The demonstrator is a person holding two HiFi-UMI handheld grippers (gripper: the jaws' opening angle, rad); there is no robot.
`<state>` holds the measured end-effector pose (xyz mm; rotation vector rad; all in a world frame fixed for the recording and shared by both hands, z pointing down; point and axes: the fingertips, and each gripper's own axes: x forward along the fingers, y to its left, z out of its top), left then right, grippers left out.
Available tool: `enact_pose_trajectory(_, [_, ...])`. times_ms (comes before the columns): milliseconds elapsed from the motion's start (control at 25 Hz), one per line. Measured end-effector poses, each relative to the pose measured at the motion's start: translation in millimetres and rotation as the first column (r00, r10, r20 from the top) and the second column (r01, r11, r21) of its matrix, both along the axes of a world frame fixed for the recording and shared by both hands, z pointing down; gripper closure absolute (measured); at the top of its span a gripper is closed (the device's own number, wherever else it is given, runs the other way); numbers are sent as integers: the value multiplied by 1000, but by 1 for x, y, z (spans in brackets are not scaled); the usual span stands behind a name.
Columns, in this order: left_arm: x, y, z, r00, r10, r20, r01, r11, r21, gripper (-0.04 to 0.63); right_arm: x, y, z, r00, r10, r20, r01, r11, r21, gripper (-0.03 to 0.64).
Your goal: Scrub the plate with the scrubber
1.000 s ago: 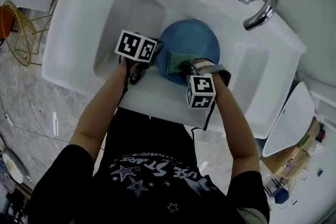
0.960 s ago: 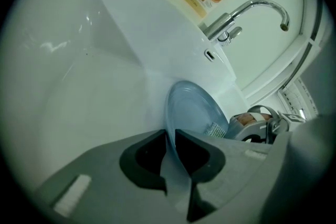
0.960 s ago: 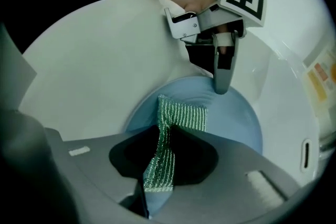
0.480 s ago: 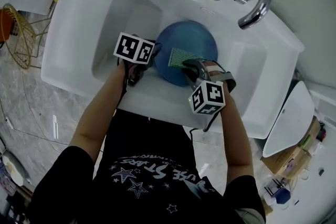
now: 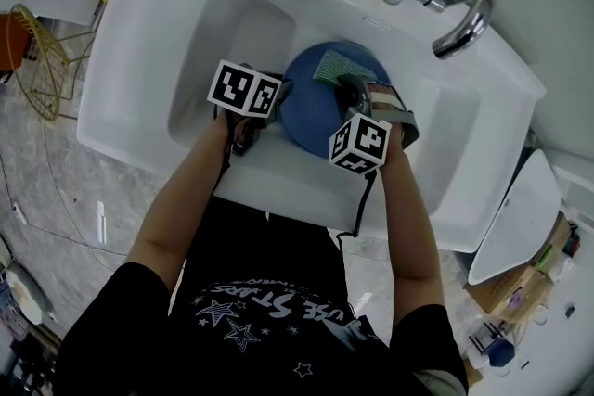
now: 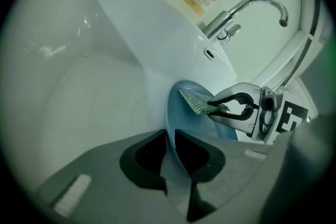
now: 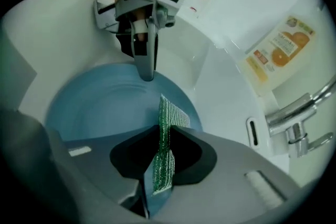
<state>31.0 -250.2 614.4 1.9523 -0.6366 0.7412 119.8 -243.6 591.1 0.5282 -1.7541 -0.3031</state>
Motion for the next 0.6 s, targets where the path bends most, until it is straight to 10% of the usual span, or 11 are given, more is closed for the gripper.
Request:
enact_pose_trajectory(320, [0, -2, -2, 1000, -22, -6, 22, 1000, 2, 532, 4, 9, 24, 992, 123, 40, -117, 986, -121, 518])
enact_pose_trajectory(600, [-2, -2, -1, 999, -41, -3, 41, 999, 4, 538, -6, 53, 21, 998, 41, 52, -26, 963, -268, 518])
